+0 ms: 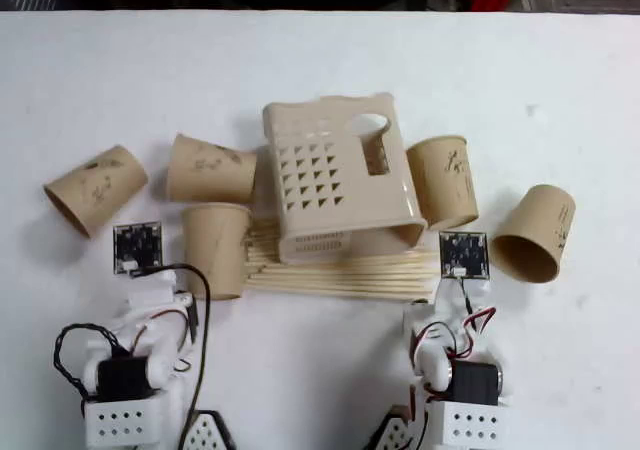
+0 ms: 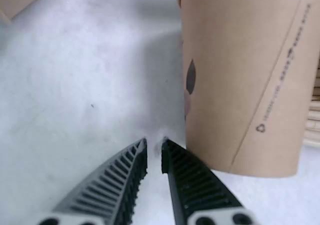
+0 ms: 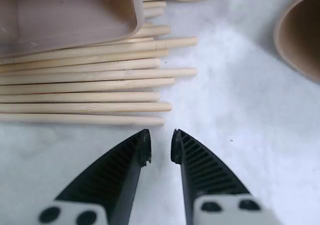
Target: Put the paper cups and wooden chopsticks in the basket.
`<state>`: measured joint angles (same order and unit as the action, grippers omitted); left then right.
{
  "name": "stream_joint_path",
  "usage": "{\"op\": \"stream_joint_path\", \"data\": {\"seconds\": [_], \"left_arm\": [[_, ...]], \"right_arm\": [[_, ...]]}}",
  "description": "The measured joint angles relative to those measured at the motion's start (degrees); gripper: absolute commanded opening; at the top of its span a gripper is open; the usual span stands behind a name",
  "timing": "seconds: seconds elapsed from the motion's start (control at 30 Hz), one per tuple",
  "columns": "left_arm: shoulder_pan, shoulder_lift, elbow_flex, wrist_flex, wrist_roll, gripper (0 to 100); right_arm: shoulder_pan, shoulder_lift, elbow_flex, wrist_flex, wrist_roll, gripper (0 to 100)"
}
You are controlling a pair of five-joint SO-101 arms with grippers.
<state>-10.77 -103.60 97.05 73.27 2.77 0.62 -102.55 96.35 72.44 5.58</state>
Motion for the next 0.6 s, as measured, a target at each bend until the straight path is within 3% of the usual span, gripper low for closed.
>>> {"op": "stream_joint_path", "data": {"seconds": [0.3, 0.6], "left_arm": [[0.0, 0.0, 0.0, 0.0, 0.0, 7], [0.0, 0.0, 0.0, 0.0, 0.0, 7]], "right_arm": [[-0.4, 0.0, 0.0, -0.2, 0.0, 8.7], [-9.1, 0.0, 0.0, -2.5, 0.0, 8.8]]}}
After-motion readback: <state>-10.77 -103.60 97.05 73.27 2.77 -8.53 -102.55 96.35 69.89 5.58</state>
